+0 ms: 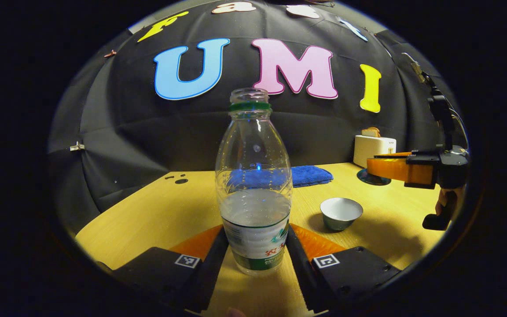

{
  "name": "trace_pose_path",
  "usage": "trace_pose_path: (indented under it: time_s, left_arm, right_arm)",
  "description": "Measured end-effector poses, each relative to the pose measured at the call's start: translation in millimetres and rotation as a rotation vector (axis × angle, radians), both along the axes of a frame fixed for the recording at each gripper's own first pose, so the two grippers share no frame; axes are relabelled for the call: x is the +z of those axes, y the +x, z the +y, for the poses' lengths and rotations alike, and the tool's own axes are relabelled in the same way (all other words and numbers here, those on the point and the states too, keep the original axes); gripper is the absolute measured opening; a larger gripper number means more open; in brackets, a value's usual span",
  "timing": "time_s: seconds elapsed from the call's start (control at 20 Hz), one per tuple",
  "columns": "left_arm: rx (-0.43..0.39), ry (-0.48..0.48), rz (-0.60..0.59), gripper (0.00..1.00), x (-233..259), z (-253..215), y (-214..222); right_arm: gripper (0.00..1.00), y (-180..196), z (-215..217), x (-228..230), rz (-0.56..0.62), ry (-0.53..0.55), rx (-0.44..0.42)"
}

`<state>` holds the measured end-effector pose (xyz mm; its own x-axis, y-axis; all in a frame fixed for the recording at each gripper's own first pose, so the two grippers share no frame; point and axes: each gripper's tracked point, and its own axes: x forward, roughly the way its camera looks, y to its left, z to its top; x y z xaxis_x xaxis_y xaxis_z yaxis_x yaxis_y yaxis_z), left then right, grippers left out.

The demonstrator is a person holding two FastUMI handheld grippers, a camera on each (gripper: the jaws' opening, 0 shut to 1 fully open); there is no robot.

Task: Open the teacup lid with one hand, grasp the water bottle and pour water into the teacup with the other hand; after pouring, place the water bottle on the coaster and then close the teacup lid.

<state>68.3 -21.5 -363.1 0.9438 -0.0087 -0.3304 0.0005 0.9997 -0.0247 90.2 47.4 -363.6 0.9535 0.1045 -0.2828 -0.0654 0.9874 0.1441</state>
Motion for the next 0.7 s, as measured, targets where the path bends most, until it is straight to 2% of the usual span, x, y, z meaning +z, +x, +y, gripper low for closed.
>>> trace_pose_path:
  time_s: [0.1, 0.2, 0.25, 0.3, 0.4, 0.55, 0.7]
  left_arm:
    - [0.002, 0.055, 0.004, 0.77, 2.0, 4.0, 3.6]
    - [0.003, 0.217, 0.014, 0.76, 6.6, 18.7, 12.3]
    - [-0.002, 0.284, 0.026, 0.72, 7.0, 24.1, 16.4]
    - [-0.019, 0.374, 0.039, 0.76, 9.9, 27.4, 23.2]
    - [-0.053, 0.510, 0.059, 0.76, 14.2, 32.0, 33.1]
    - [-0.104, 0.828, 0.075, 0.76, 21.3, 40.3, 50.5]
    - [-0.168, 0.990, 0.097, 0.76, 9.8, 35.3, 54.9]
  right_arm:
    - [0.35, -4.7, -11.5, -1.9, 0.004, -0.009, -0.018]
    - [0.35, -10.6, -22.1, -3.8, 0.007, -0.020, -0.034]
    - [0.35, -12.5, -26.2, -4.3, 0.008, -0.024, -0.038]
    - [0.34, -15.4, -31.8, -5.5, 0.011, -0.029, -0.045]
    - [0.34, -19.9, -39.5, -5.5, 0.008, -0.034, -0.053]
    - [0.34, -27.3, -55.1, -6.1, 0.000, -0.058, -0.072]
    - [0.34, -34.8, -62.9, -7.6, 0.004, -0.073, -0.079]
